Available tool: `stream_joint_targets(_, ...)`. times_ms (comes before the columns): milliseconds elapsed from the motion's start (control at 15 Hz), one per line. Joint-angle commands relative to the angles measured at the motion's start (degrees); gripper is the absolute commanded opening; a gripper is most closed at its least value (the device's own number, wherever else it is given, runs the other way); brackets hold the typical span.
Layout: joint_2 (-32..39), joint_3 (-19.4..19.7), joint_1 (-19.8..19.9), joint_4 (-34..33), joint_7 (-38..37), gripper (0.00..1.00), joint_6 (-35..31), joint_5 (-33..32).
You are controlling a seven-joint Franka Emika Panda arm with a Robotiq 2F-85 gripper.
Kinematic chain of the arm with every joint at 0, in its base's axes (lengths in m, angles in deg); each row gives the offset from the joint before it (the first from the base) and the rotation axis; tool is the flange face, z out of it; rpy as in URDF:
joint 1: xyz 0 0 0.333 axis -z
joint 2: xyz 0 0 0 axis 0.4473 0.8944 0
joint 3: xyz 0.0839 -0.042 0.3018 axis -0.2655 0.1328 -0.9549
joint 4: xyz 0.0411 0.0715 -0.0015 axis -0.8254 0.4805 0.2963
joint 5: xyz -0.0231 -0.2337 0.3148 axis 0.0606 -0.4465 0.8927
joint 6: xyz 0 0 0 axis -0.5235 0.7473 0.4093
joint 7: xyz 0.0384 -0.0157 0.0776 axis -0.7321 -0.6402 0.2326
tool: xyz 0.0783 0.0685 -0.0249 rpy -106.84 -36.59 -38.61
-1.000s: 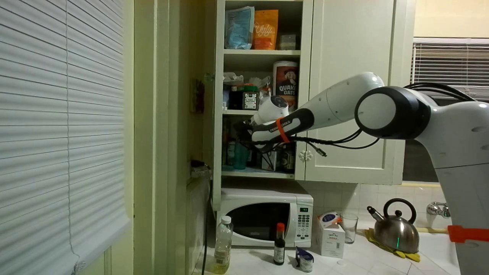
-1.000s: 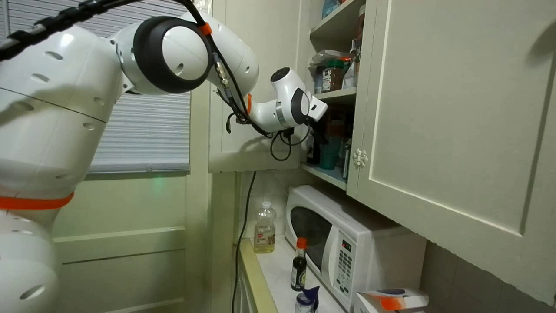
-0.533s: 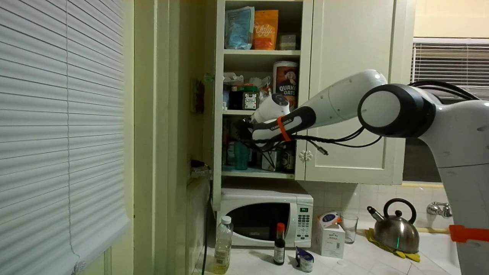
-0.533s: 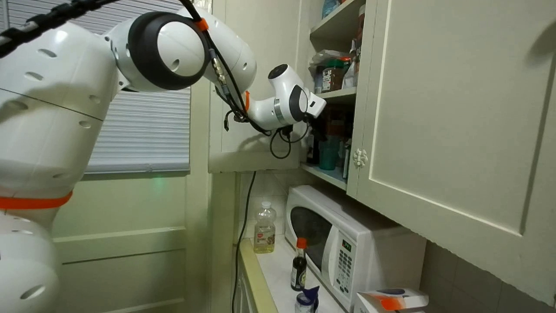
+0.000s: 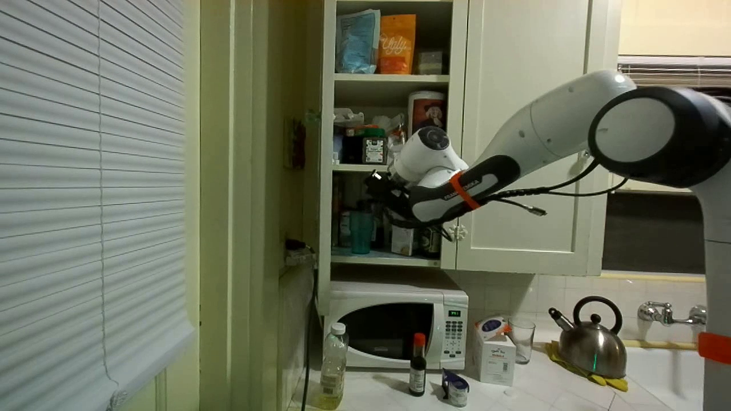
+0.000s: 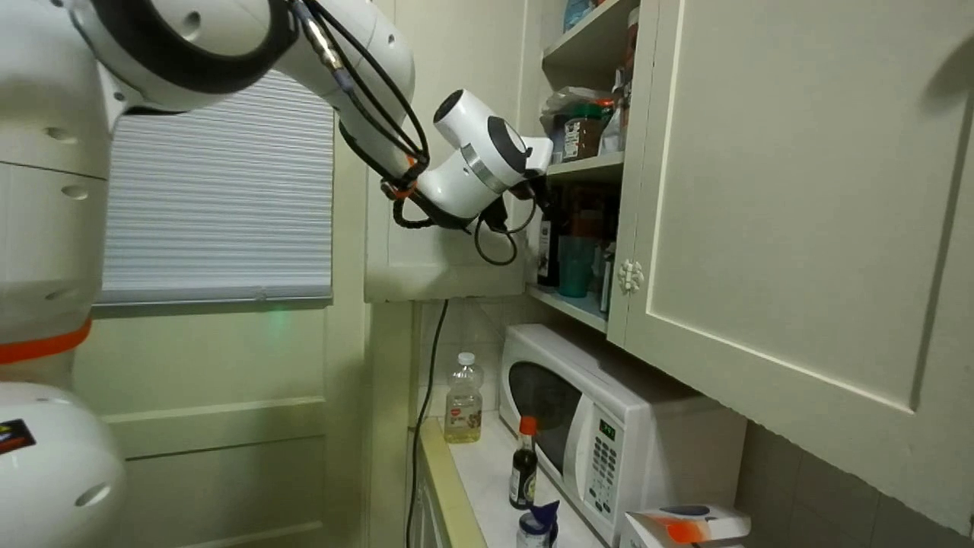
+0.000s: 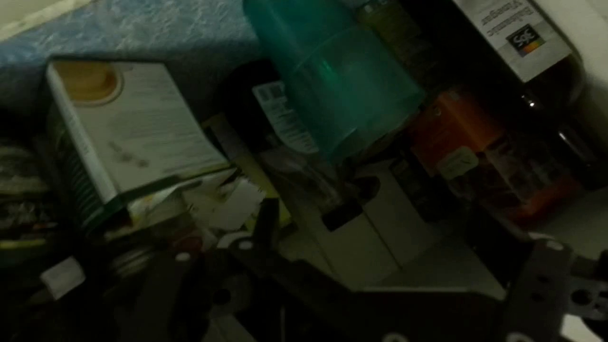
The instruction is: Put the cup on the last shelf of the open cabinet
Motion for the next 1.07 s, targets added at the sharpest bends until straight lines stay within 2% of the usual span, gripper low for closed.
stream_joint_targets(0, -11.9, -1.7, -1.8, 13.9, 9.9, 1.0, 5.9, 2.8)
stream_joint_targets(67, -14.3, -6.1, 1.7, 17.1, 13.7, 1.0, 5.9, 8.1)
stream_joint_targets(200, -20.7, -8.8, 1.5, 23.8, 20.9, 1.0, 10.8, 17.1)
stream_joint_targets(267, -24.2, -5.3, -3.3, 26.9, 21.8, 1.0, 14.8, 18.2)
stream_joint_targets(467, -33.3, -10.9, 1.2, 29.6, 18.2, 1.0, 30.6, 12.3)
stream_joint_targets(667, -40.8, -12.1, 4.3, 28.9, 25.0, 1.0, 46.3, 14.3)
stream_joint_targets(733, -42.7, -2.4, -6.7, 28.2, 32.8, 1.0, 46.8, 21.1)
stream_joint_targets(800, -37.9, -14.1, 6.8, 27.1, 27.6, 1.0, 42.2, 19.6)
stream_joint_targets(867, -39.9, -11.7, 5.1, 27.1, 32.1, 1.0, 43.5, 22.6)
stream_joint_targets(1000, -41.9, -8.5, 2.6, 27.4, 35.7, 1.0, 44.1, 24.8)
